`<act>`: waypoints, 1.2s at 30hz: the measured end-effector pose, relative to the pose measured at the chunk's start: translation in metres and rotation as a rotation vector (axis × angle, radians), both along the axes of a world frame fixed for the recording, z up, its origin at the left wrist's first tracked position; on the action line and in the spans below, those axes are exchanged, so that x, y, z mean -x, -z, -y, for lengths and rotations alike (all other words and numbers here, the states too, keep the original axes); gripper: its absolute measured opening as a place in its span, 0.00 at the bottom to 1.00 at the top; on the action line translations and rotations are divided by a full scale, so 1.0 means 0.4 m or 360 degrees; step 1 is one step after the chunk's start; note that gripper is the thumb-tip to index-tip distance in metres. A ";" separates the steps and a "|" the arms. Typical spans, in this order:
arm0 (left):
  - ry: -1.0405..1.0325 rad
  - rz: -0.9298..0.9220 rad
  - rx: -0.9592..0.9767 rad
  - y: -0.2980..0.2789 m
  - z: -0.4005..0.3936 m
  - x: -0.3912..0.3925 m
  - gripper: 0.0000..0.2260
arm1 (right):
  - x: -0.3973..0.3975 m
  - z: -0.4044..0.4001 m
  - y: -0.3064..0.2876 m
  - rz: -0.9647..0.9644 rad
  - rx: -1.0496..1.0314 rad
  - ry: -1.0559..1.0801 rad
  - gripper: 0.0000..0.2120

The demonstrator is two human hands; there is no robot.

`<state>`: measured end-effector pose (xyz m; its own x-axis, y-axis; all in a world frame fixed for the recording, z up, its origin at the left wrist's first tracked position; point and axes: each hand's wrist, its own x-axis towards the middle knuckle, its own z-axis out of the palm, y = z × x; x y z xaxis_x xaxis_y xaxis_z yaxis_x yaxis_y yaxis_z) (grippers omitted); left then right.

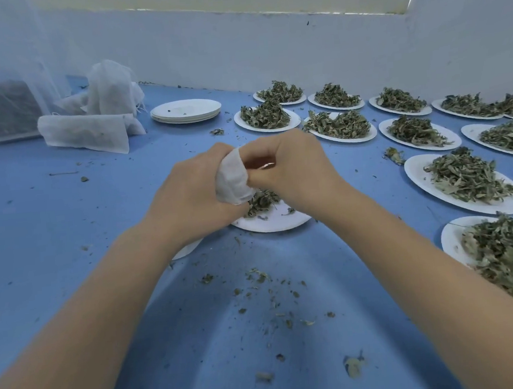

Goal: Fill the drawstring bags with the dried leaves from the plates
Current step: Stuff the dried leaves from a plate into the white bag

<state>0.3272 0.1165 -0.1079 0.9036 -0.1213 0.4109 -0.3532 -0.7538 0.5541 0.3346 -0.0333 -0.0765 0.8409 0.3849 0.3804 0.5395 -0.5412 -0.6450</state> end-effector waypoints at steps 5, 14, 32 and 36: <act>-0.0006 -0.0050 -0.0138 -0.009 0.002 0.007 0.24 | -0.001 0.041 -0.027 -0.0334 0.0505 -0.0407 0.09; -0.0220 -0.0017 -0.0243 -0.021 -0.037 -0.005 0.24 | -0.041 0.049 0.016 0.0024 -0.0151 0.0145 0.06; -0.0353 -0.0172 -0.0018 0.005 -0.076 -0.034 0.13 | -0.035 0.032 0.056 0.0028 0.0985 -0.0004 0.18; -0.0324 -0.0214 0.0075 0.012 -0.085 -0.032 0.14 | -0.035 0.027 0.053 0.0044 0.1004 0.0077 0.14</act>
